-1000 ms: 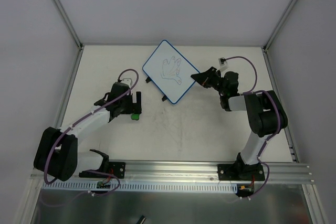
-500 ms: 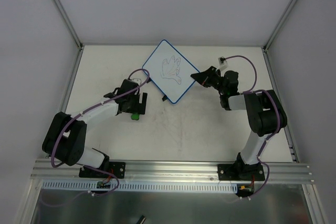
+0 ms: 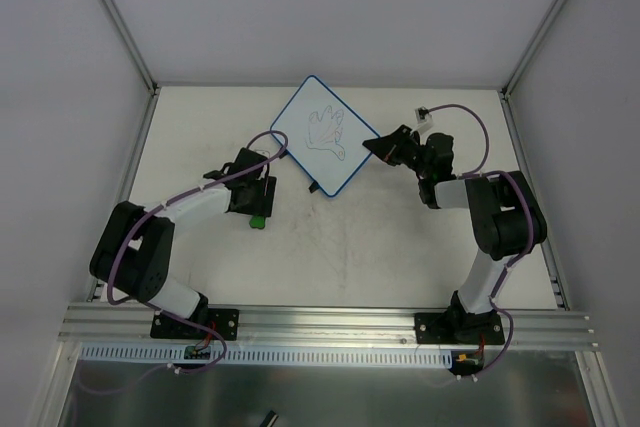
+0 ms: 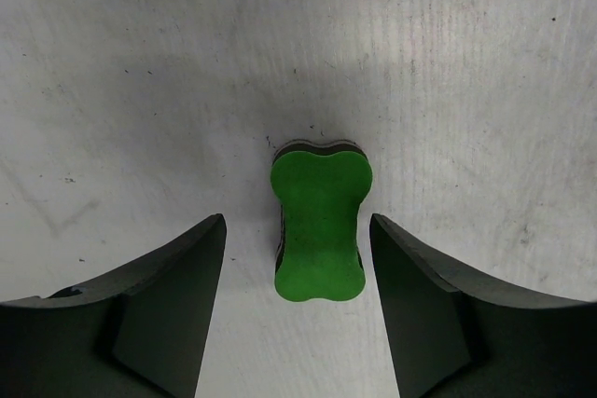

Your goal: Erase the whiteboard

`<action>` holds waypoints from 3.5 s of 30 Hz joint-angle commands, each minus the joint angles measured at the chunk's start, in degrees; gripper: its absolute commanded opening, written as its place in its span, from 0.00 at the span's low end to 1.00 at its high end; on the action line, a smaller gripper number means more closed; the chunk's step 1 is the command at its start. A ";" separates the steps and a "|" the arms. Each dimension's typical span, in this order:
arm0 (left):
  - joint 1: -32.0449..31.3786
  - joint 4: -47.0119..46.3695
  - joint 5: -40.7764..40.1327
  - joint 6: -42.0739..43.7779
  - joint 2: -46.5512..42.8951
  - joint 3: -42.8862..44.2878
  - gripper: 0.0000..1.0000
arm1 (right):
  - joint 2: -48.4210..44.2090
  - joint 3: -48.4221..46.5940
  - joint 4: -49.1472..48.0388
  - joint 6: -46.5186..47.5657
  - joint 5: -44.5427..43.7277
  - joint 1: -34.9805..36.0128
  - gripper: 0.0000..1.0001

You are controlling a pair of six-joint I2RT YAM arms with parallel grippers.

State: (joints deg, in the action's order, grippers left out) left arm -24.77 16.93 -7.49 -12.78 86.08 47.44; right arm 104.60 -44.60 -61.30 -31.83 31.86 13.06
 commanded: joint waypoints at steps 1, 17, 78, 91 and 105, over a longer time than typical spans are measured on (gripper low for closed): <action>-0.36 1.79 -0.95 0.73 0.93 2.30 0.63 | -0.71 -2.42 -1.19 1.86 0.40 0.74 0.00; -2.38 3.64 -2.01 1.26 5.06 5.38 0.39 | -0.45 -2.42 -1.28 1.69 0.75 0.83 0.00; 3.15 -24.84 13.37 -9.55 34.06 47.75 0.00 | -0.18 -3.21 -1.19 1.78 3.12 2.32 0.00; 1.93 -28.35 25.85 -6.75 37.05 50.64 0.00 | 0.17 -3.92 -0.40 2.30 3.74 2.67 0.00; -4.75 -25.64 25.16 5.64 35.73 50.91 0.00 | 0.08 -3.92 -0.40 2.39 3.92 2.85 0.00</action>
State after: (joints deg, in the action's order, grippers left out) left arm -25.76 -10.04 13.56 -11.18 122.34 97.51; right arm 104.84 -46.50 -59.13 -31.97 31.48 14.11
